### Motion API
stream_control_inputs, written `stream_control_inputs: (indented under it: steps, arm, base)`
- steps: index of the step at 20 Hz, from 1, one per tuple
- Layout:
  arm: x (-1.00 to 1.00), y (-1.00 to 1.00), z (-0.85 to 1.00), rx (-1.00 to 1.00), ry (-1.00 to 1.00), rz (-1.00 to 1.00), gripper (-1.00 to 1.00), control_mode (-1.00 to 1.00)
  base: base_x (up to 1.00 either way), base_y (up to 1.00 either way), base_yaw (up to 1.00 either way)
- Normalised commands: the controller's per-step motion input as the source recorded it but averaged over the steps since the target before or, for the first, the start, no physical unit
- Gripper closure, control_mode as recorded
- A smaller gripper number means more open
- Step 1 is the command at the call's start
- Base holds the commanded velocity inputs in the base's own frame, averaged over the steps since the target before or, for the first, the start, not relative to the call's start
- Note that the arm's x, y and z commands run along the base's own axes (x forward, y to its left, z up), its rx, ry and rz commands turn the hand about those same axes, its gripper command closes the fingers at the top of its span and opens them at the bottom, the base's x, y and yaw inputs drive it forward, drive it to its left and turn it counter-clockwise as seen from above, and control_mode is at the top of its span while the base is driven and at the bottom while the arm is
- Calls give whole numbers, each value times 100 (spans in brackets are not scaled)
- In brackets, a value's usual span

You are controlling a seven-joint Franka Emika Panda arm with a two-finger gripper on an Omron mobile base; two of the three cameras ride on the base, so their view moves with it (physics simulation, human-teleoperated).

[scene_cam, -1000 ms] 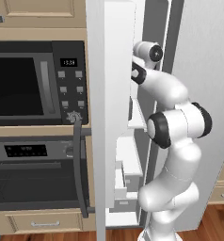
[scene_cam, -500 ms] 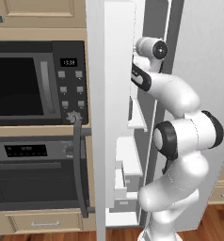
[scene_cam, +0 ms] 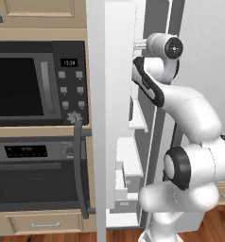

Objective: Take the bottled waters from the counter and place them in the freezer to freeze. Close the freezer door after placing the bottles.

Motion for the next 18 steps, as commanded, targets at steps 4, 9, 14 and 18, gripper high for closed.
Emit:
stream_control_inputs:
  steps: [4, 9, 14, 18]
  arm:
    - [-100, 0, 21, 0, 16, -6, -100, -100]
    - [-92, -1, 6, 1, 41, -2, -100, -100]
    - [-78, -22, -31, 9, 37, 0, -100, -100]
    - [-85, -21, -45, 6, 24, -1, -100, -100]
  base:
    - [0, 0, 0]
    - [0, 0, 0]
    - [0, 0, 0]
    - [0, 0, 0]
